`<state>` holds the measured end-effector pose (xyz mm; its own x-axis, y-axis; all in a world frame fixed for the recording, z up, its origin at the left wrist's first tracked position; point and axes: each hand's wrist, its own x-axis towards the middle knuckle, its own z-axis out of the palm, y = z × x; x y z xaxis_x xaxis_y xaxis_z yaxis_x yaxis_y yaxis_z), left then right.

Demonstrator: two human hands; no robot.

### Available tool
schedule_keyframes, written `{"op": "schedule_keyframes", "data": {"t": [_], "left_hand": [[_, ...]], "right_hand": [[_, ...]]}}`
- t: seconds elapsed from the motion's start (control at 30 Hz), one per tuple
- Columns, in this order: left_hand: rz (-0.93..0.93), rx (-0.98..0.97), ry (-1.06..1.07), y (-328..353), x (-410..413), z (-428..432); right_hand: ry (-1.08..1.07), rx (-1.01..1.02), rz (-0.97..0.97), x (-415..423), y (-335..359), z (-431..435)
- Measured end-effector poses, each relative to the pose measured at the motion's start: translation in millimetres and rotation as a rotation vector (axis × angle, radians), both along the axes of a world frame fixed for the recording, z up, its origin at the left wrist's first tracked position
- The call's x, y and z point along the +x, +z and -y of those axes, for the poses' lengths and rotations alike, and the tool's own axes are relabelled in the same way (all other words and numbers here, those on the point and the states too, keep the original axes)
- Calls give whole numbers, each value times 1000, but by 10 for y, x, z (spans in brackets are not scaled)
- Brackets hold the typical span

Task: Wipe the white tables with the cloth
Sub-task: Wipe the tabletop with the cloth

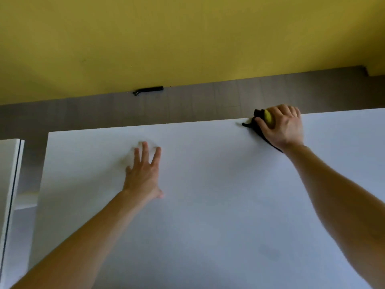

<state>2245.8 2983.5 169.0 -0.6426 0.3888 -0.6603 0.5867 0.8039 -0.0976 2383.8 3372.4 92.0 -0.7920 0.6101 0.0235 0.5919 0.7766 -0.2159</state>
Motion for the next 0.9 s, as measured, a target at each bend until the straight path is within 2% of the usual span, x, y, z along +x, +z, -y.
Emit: {"op": "schedule_keyframes", "data": {"t": [0.07, 0.1, 0.2, 0.27, 0.4, 0.57, 0.63, 0.7, 0.73, 0.9], "left_hand": [[51, 78, 3, -5, 201, -272], [49, 95, -3, -9, 308, -410], [3, 81, 41, -92, 604, -779], [-32, 26, 58, -147, 726, -954], [-24, -76, 12, -182, 692, -1079], [-14, -26, 20, -104, 687, -1041], [-21, -17, 24, -111, 684, -1048], [-17, -14, 21, -113, 689, -1049], [-24, -9, 23, -120, 685, -1042], [-72, -30, 12, -198, 698, -1021]], "right_hand": [[-121, -12, 53, -162, -46, 220], [-91, -33, 51, -340, -52, 448], [203, -83, 54, -926, -30, 1262], [313, -137, 41, -1128, 80, 1489], [414, -182, 23, -852, 27, 889], [158, -72, -37, 261, -44, -536], [27, -11, 2, 420, -10, -682], [-121, 23, 56, 223, -29, -372], [-120, 11, 66, 26, -37, -122], [272, -141, 73, -1061, 81, 1311]]}}
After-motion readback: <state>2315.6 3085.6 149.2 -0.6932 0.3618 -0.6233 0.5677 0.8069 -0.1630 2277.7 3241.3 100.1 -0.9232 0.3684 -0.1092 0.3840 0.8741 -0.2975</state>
